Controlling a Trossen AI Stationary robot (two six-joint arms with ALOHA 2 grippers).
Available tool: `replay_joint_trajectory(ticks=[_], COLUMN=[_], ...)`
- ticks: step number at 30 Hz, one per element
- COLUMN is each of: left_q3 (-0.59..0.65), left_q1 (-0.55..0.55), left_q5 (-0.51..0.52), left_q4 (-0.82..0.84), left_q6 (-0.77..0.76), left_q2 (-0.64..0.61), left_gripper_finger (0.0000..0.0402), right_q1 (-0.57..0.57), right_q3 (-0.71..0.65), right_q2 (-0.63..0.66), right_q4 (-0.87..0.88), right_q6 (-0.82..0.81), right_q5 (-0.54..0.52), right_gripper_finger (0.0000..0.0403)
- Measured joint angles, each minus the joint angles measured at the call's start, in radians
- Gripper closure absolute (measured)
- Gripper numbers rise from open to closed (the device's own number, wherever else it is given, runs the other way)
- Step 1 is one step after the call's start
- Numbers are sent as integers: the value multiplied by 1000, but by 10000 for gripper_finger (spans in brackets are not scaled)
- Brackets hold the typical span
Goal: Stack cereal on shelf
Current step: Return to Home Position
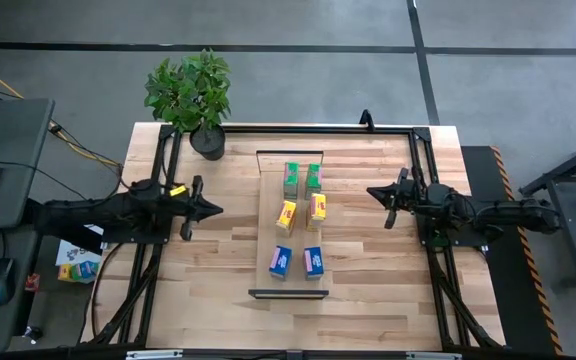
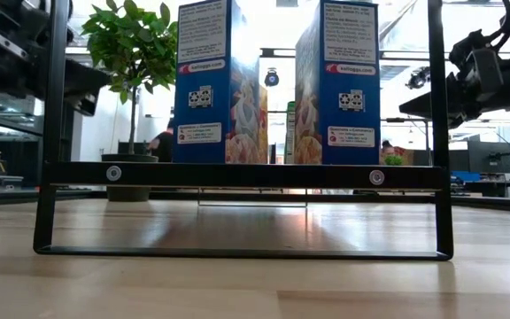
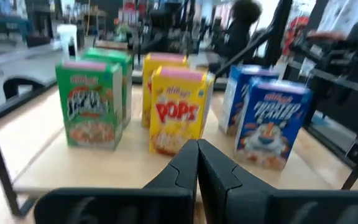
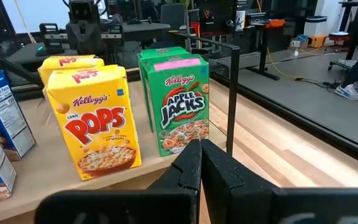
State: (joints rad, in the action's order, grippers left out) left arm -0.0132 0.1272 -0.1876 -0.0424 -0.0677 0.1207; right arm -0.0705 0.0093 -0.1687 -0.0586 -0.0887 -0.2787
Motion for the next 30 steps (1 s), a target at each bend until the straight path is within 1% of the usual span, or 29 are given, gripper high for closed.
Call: replay_joint_trajectory(ticks=[6,11,15,30], left_q3=[0,0,1,2], left_q1=[-30,-51,-65,-64], left_q5=[0,0,7,9], left_q4=[0,0,1,2], left_q6=[0,0,0,0], left_q2=[-93,-117,-117,-106], left_gripper_finger=[402,401,402,401], right_q1=[14,14,14,32], right_q3=[0,0,0,-1], right_q2=[72,170,166,156], right_q4=[0,-1,-27,-1], right_q6=[0,0,1,0], right_q5=[1,1,-1,-2], right_gripper_finger=[403,402,402,402])
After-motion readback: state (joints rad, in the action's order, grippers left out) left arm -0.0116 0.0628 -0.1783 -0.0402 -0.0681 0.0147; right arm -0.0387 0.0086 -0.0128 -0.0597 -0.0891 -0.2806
